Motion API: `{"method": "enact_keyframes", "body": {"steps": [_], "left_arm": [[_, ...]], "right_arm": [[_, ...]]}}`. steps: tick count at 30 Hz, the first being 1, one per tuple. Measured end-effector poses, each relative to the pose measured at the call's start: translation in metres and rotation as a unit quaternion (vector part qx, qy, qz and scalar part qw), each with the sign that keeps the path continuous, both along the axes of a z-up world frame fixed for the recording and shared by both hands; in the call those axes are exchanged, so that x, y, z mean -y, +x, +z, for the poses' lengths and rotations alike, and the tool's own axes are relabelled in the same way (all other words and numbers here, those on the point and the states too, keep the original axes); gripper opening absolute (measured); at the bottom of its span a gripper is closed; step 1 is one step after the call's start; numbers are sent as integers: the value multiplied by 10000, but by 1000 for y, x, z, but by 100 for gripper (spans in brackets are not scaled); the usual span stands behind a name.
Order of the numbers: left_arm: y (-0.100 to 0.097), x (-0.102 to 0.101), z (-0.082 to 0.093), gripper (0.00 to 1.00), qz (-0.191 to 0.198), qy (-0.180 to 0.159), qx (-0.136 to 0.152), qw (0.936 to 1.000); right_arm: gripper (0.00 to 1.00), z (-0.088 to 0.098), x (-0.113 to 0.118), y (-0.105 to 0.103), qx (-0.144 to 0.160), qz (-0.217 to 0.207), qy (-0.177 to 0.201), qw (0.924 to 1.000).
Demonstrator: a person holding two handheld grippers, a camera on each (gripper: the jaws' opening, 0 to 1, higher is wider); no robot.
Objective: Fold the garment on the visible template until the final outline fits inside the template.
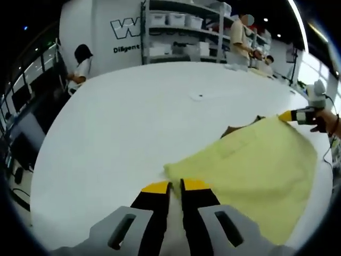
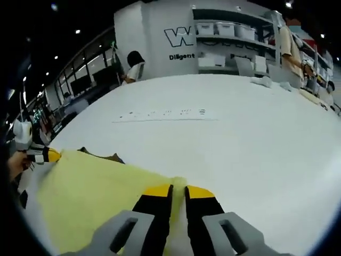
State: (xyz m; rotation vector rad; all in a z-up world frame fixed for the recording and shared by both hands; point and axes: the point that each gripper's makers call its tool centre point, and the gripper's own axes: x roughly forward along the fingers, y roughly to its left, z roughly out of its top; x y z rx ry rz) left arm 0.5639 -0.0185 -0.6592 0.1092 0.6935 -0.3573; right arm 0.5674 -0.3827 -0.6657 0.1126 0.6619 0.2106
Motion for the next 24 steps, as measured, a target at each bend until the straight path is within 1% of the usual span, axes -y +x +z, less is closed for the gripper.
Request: {"method": "enact_keyframes", "body": {"steps": [1,5,7,8,11,16,18,20,21,24], "left_arm": [[-1,0,4,22,2,-45,3,10000],[-5,2,15,29,-30,-159,56,9999],[-9,4,19,36,-12,-284,26,9996],[-12,4,21,40,-6,-294,53,9996],[-18,4,26,51,-29,-222,151,9996],[-30,4,31,62,-39,-173,189,9997],[-36,7,34,71,-73,-171,216,9996],[-39,7,37,83,-93,-112,304,9994],[-41,8,39,87,-107,-106,351,9993],[-51,12,41,92,-164,-165,306,9993]], "right_arm": [[15,4,-2,-1,6,-19,118,9999],[42,15,-8,-7,-53,-16,497,9987],[51,20,-11,-13,-42,64,533,9985],[54,23,-14,-17,-33,170,502,9986],[61,26,-19,-29,-62,392,352,9986],[69,31,-22,-48,-101,600,248,9978],[72,31,-24,-56,-126,692,219,9973],[75,32,-25,-64,-129,737,219,9970],[76,33,-25,-68,-124,761,234,9967],[82,32,-29,-80,-225,815,370,9957]]}}
